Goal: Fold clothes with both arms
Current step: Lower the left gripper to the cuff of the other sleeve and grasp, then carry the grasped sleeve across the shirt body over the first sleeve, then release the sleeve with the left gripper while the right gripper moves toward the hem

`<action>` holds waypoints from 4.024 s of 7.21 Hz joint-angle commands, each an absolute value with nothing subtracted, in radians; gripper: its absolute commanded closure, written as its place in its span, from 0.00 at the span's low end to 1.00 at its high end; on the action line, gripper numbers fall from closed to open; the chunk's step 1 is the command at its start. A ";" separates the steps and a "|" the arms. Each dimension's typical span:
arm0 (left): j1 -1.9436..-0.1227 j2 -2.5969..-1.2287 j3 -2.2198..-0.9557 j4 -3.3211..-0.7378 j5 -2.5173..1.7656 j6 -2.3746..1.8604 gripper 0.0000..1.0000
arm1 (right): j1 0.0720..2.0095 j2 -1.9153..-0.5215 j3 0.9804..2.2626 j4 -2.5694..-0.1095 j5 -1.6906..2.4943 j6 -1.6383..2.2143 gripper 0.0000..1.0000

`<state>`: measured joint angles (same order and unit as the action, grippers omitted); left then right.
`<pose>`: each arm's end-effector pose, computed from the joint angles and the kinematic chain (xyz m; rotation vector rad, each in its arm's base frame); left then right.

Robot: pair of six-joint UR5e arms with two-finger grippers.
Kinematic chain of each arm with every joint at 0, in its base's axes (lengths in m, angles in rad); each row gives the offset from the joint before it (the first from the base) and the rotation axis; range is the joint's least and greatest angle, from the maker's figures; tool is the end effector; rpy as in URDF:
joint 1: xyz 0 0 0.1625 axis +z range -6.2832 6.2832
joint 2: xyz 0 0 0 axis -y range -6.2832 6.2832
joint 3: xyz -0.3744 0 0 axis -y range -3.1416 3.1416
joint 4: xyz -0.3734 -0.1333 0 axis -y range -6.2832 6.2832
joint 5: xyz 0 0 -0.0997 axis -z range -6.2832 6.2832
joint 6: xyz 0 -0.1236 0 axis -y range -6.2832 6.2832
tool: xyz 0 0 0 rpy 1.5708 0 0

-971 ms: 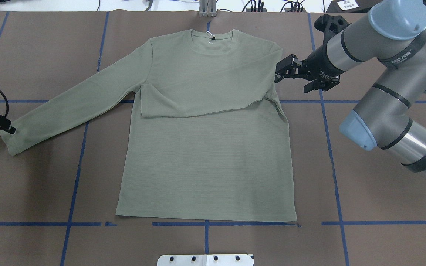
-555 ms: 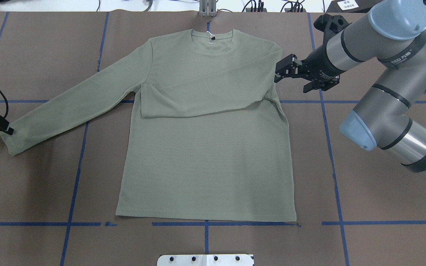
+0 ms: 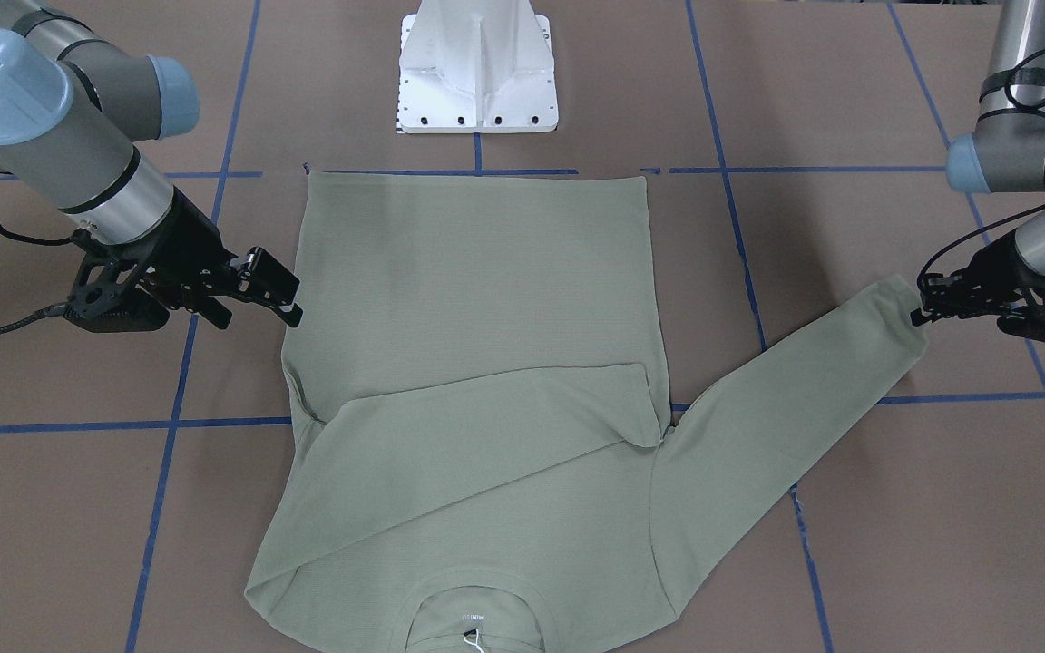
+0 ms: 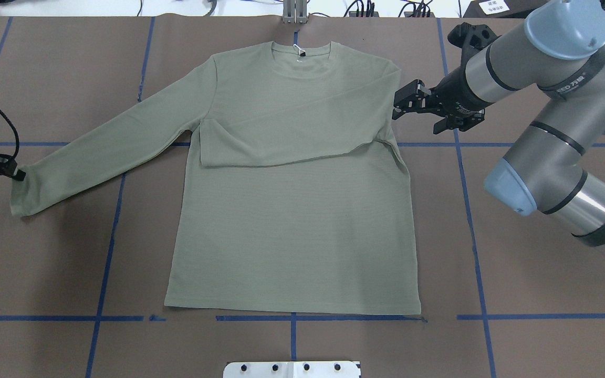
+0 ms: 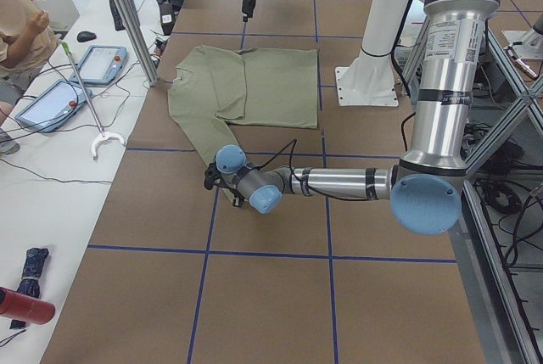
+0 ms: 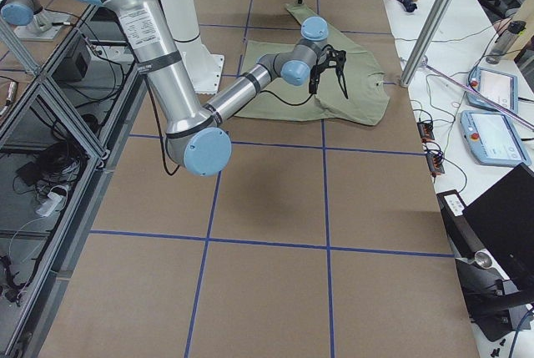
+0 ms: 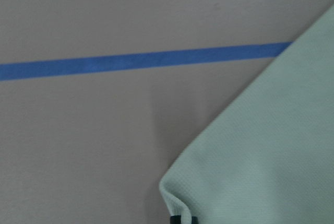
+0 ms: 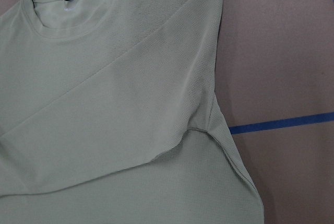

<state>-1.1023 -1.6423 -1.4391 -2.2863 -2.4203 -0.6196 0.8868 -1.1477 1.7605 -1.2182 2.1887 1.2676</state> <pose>0.2024 -0.4896 0.5624 0.1023 1.0156 0.1404 -0.3305 -0.5031 0.2645 0.0523 -1.0898 0.2267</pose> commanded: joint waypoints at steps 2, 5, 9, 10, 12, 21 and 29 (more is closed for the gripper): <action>-1.082 -1.768 -1.592 -2.292 -2.467 -0.908 1.00 | 0.922 -1.205 1.766 -1.218 2.200 1.189 0.00; -0.854 -2.160 -1.547 -2.284 -2.287 -1.404 1.00 | 0.995 -1.319 1.775 -1.218 2.200 1.063 0.00; -0.637 -2.605 -1.211 -2.301 -1.949 -1.552 1.00 | 1.045 -1.445 1.763 -1.074 2.201 1.023 0.00; -0.580 -2.647 -1.151 -2.321 -1.840 -1.554 1.00 | 1.051 -1.447 1.763 -1.074 2.203 1.022 0.00; -0.526 -2.754 -0.948 -2.449 -1.743 -1.571 1.00 | 1.060 -1.459 1.767 -1.069 2.224 1.023 0.00; -0.532 -2.308 -1.556 -2.297 -1.810 -1.548 0.29 | 0.878 -1.494 1.943 -1.069 2.156 1.385 0.00; -0.571 -1.993 -1.707 -2.511 -1.913 -1.685 0.00 | 0.045 -1.548 2.166 -1.278 1.286 2.167 0.08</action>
<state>-0.5731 -2.0041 -1.7102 -2.4481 -1.9145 -1.5972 0.0942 -1.5249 2.1685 -1.2690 1.3395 2.0767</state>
